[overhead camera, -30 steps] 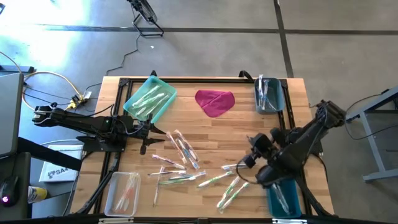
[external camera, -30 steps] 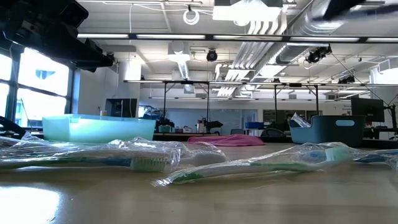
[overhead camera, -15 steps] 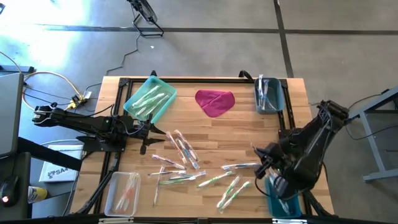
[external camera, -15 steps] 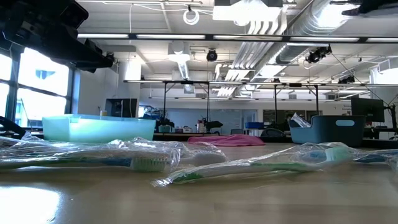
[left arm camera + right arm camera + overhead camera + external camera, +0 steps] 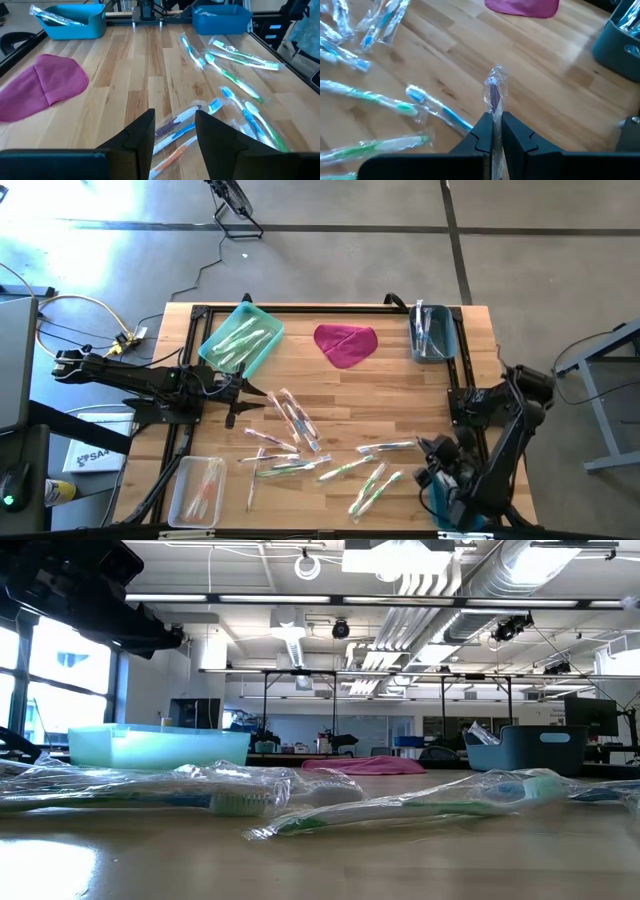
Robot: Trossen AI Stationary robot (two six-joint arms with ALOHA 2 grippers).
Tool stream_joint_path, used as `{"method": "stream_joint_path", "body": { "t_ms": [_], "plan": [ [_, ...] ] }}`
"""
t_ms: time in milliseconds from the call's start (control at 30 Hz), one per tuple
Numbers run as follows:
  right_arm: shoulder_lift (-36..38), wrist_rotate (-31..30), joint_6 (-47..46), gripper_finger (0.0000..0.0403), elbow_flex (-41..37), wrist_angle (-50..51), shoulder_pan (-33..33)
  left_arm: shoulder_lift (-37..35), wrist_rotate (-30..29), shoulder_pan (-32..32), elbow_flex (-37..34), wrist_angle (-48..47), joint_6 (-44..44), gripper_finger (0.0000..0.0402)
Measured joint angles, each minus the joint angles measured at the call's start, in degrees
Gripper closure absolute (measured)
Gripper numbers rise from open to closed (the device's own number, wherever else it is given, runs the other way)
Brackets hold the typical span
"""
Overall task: Pick & Place Toothbrushes
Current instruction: Put the purple toothbrush to the dark blue bin bin
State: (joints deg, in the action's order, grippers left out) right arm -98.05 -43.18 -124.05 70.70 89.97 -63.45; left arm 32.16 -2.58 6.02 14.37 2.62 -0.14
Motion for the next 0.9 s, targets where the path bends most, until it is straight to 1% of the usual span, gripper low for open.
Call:
{"method": "stream_joint_path", "body": {
  "t_ms": [133, 367, 600, 767, 900],
  "plan": [
    [-0.91, -0.52, -3.58, 0.039, 0.0, -0.02, -3.6, -0.01, -0.01, 0.0, 0.0, -0.16, 0.3, 0.0265],
    [-2.49, -1.9, -5.59, 0.039, 0.0, -0.06, -8.27, 0.0, -0.01, 0.0, 0.0, -0.14, -0.13, 0.0265],
    [-6.38, -1.79, -10.04, 0.039, 0.0, -0.64, -12.27, 0.0, -0.07, 0.0, 0.0, -0.05, -0.39, 0.0265],
    [-9.25, -1.43, -13.2, 0.039, 0.02, -1.66, -13.9, 0.0, -0.14, 0.0, 0.0, 0.34, -1.91, 0.0265],
    [-10.28, 0.45, -13.35, 0.039, 0.02, -3.06, -14.05, 0.0, -0.12, 0.0, 0.0, 0.31, -3.84, 0.0265]
  ]
}}
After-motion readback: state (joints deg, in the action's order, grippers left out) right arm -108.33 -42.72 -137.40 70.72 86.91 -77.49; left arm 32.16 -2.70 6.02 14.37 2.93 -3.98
